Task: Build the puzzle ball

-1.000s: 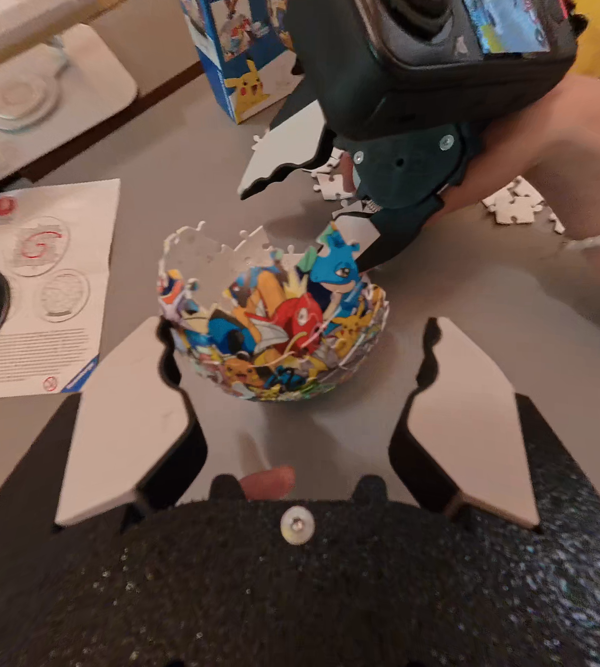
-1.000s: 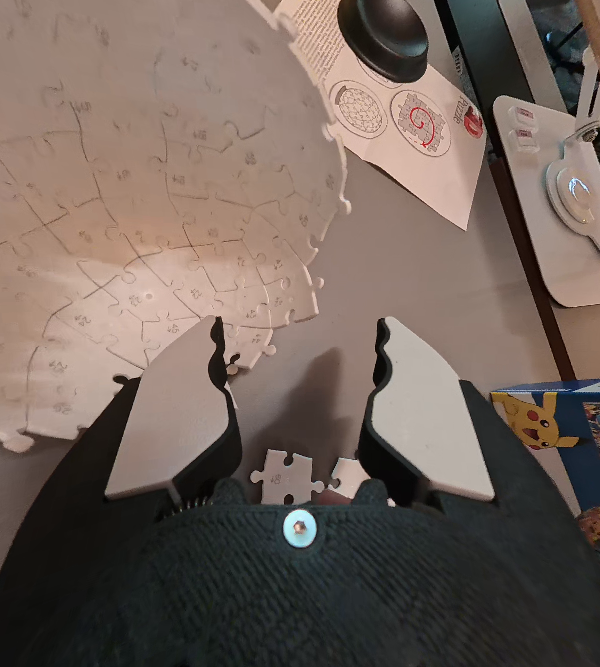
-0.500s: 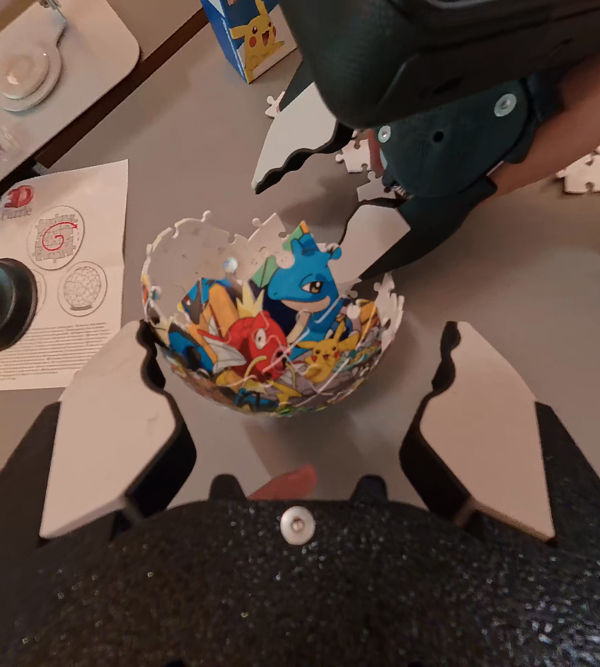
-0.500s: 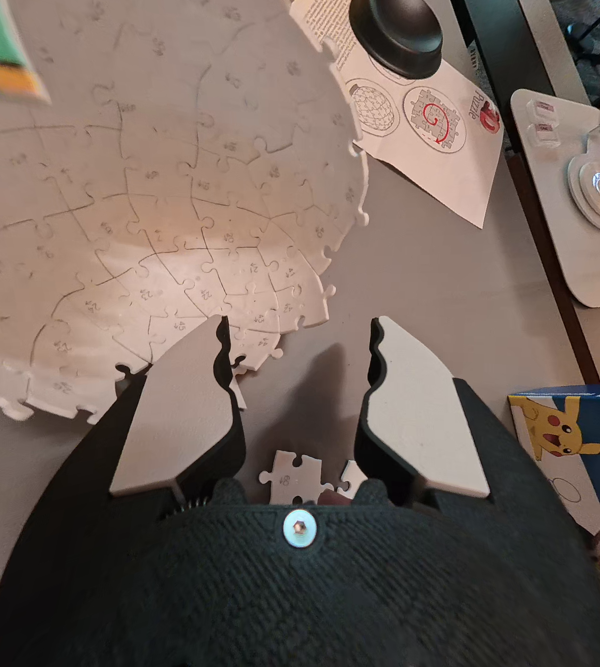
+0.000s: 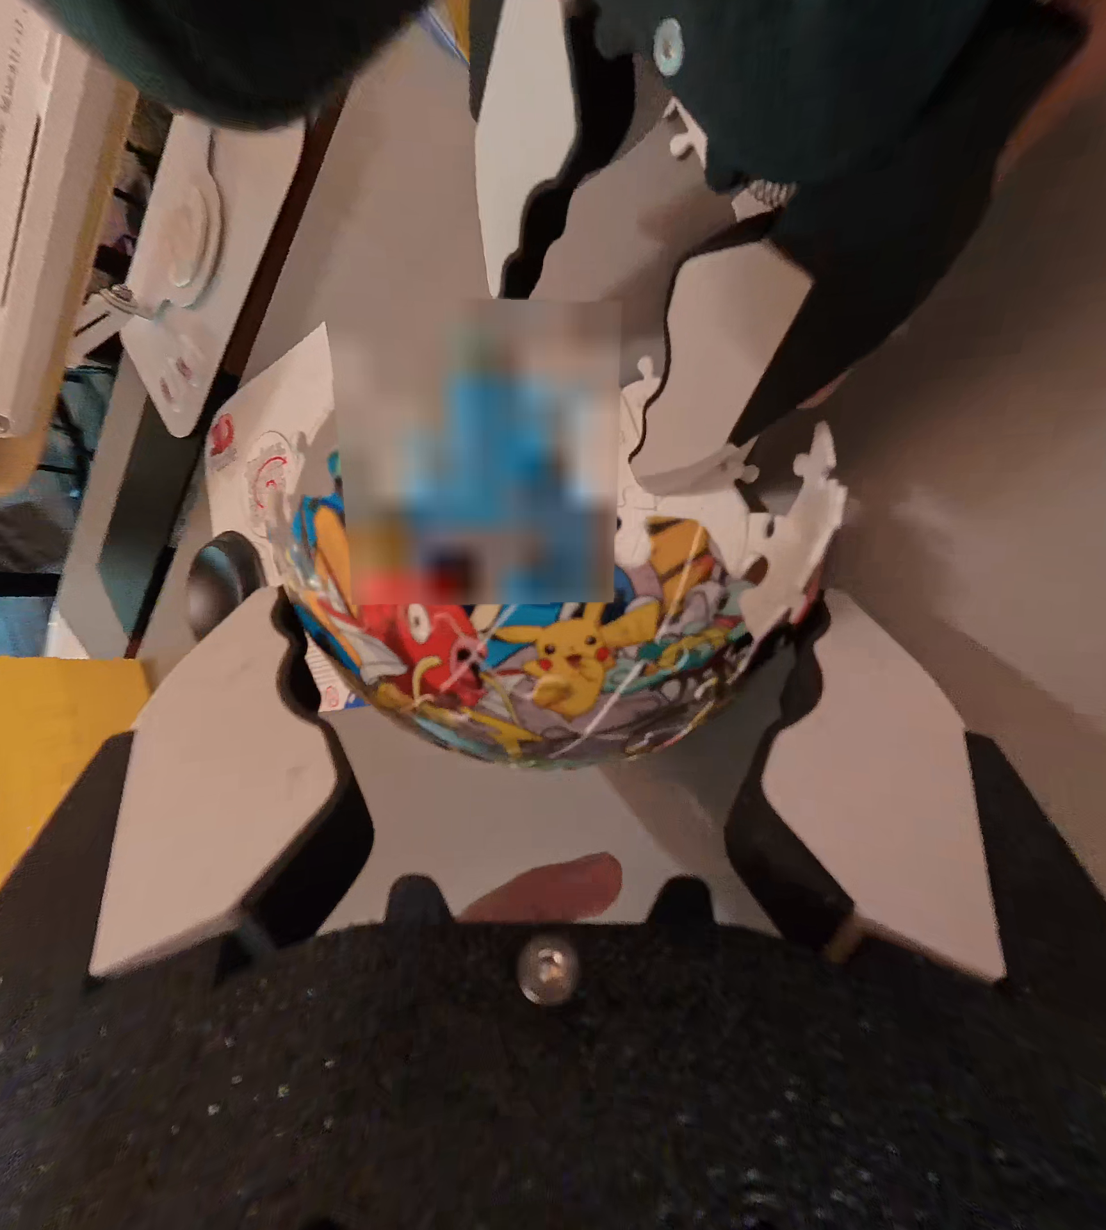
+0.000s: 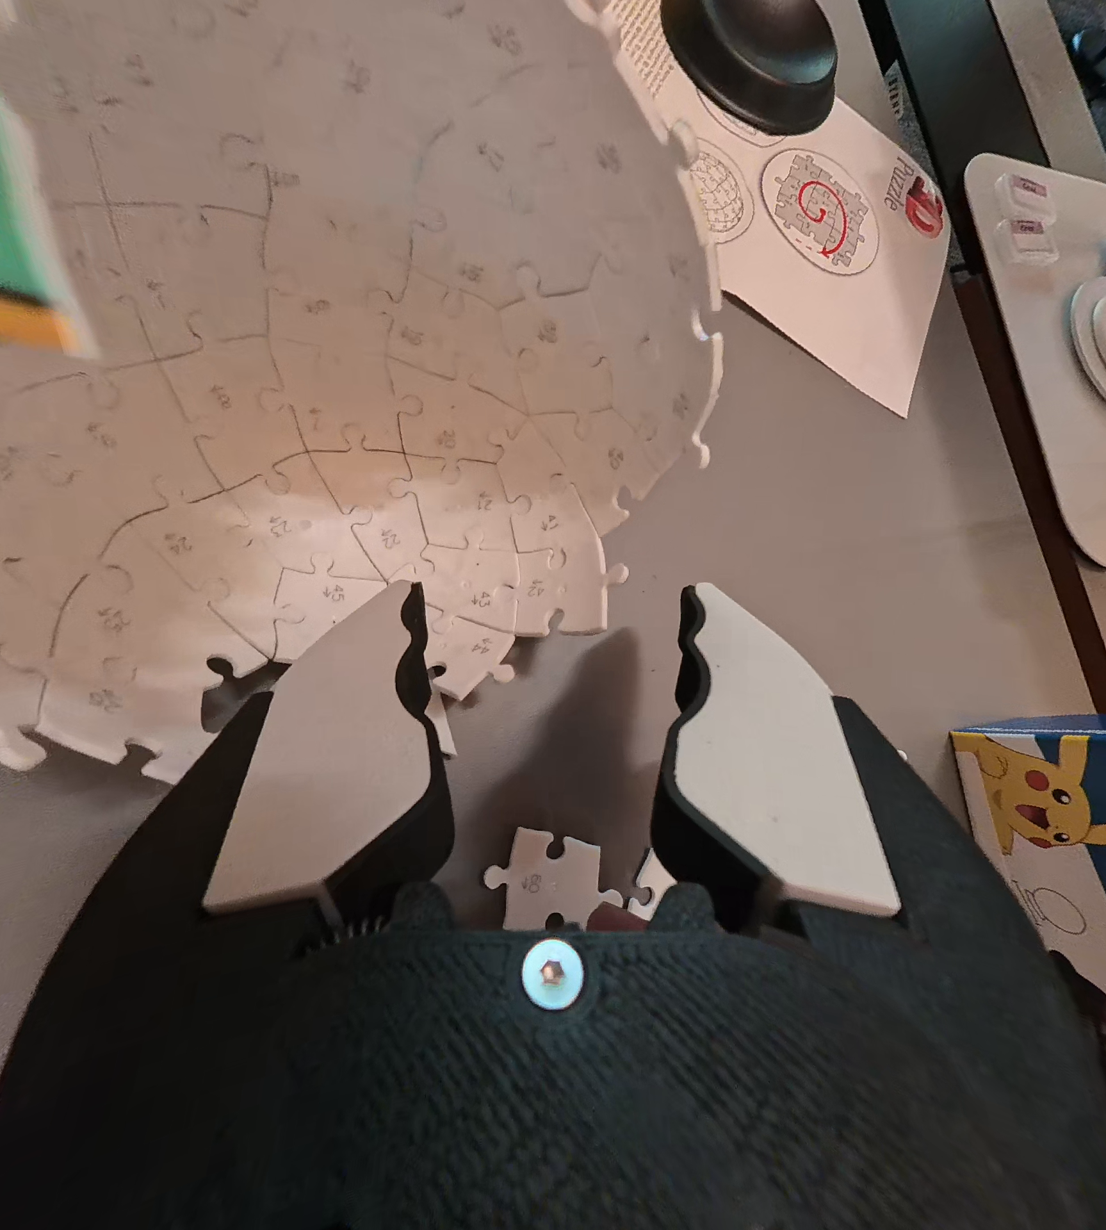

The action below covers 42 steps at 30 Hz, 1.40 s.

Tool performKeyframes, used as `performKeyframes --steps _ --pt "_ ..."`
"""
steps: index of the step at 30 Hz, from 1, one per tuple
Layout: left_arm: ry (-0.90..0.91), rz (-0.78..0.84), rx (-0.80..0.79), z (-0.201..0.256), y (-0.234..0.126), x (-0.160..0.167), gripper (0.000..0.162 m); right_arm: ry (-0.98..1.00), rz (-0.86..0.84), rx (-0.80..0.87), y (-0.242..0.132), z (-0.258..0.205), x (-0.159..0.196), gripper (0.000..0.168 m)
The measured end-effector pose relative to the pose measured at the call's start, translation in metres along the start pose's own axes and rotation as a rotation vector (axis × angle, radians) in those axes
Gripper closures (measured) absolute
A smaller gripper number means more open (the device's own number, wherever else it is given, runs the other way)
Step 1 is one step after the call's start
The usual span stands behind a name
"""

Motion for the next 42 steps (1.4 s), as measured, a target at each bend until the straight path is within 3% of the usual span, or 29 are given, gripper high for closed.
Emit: performKeyframes --steps 7,14,19,27,32,42 --pt "0.165 -0.127 -0.152 0.007 0.001 0.007 0.026 0.032 0.029 0.022 -0.006 0.007 0.001 0.088" --pt "0.150 -0.179 -0.200 0.010 0.002 0.012 0.032 0.085 0.022 0.070 -0.027 0.023 0.015 0.082" --pt "0.114 -0.137 -0.193 0.006 -0.002 0.011 0.048 0.114 0.023 0.072 -0.023 0.025 0.018 0.087" --pt "-0.063 0.081 0.033 0.007 -0.016 0.009 0.046 0.133 0.032 0.029 -0.012 0.020 0.016 0.097" --pt "-0.155 0.192 0.056 0.002 -0.026 0.013 0.050 0.158 0.044 0.021 -0.005 0.018 0.010 0.106" --pt "-0.089 0.260 0.045 0.011 -0.030 0.015 0.052 0.017 0.012 0.145 0.006 0.012 -0.002 0.109"
Point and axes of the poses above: each gripper's, where its closed fingertips meet, y out along the fingers, x out of its underside, z = x × y across the jaws, the point moved 7 cm from there along -y, back along the fingers, and after that the axes turned 8 degrees about -z, right-handed, at the moved point
